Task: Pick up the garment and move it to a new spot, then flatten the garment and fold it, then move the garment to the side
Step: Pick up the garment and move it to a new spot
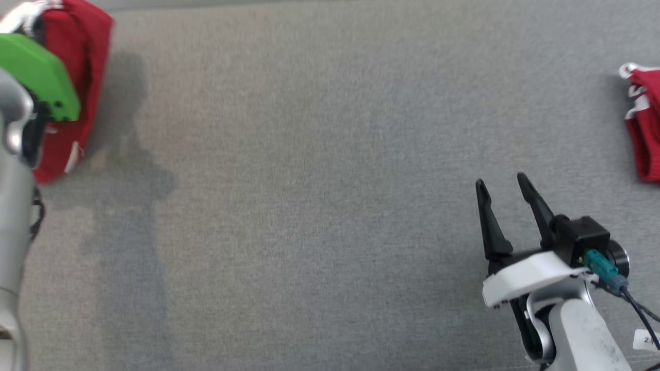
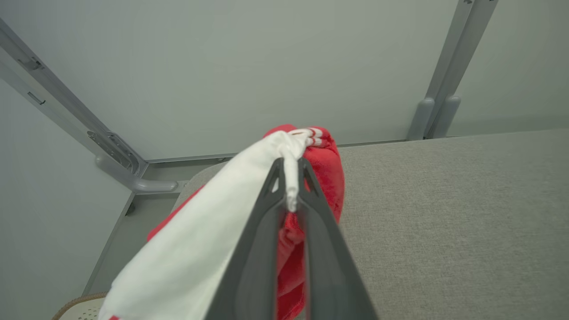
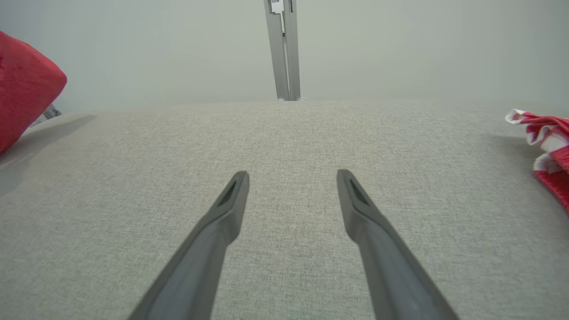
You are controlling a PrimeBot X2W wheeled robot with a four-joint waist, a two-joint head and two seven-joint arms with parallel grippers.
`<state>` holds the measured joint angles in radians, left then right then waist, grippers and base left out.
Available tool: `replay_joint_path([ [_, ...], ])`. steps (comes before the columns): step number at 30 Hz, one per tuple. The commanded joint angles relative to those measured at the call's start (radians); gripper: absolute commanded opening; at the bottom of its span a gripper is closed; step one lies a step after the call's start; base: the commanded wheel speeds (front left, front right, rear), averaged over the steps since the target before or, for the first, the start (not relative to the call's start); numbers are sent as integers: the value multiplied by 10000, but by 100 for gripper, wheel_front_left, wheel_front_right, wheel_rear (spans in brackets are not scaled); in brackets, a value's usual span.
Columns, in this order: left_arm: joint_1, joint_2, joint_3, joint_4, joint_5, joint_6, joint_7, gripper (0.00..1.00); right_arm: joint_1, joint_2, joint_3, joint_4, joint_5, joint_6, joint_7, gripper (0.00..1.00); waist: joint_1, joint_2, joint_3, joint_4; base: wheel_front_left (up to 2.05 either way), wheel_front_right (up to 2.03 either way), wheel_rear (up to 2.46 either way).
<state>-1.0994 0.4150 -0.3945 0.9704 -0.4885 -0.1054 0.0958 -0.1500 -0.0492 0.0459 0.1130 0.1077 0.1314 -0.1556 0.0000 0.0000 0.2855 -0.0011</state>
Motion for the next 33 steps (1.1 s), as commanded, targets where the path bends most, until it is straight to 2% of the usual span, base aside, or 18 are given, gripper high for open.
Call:
replay_joint_path([
  [1,-105,-233,-108,-138,-25,-76,33,0,304,-23,-45,144,74,-15,-96,100,0,0,-1865,-476,0,0,0],
  [8,292,-1863,-796,-1129,-741,-246,276,0,1092,-23,-175,480,295,-15,-186,100,0,0,-3128,-1198,0,0,0],
  [12,668,-2852,-1200,-1987,-1565,-248,321,0,1317,-26,-200,454,351,-15,-187,100,0,0,-3204,-1567,0,0,0],
  [16,1439,-3370,-1453,-2458,-2280,-241,32,0,1373,-20,-142,430,443,-15,-181,100,0,0,-3053,-1857,0,0,0],
  [19,2230,-3572,-1741,-2428,-2530,-103,-299,0,1325,-23,-100,434,482,-15,-237,100,0,0,-2770,-2001,0,0,0],
  [25,3743,-3605,-2190,-1554,-2627,637,-1294,0,996,-20,-53,454,566,-15,-334,100,0,0,-2031,-2131,0,0,0],
  [30,4364,-3489,-1919,-612,-2515,1327,-2624,0,830,-20,-222,505,448,-15,-432,100,0,0,-1555,-1968,0,0,0],
  [33,4359,-3461,-1807,-251,-2456,1483,-3058,0,746,-20,-279,581,385,-15,-462,100,0,0,-1426,-1794,0,0,0],
])
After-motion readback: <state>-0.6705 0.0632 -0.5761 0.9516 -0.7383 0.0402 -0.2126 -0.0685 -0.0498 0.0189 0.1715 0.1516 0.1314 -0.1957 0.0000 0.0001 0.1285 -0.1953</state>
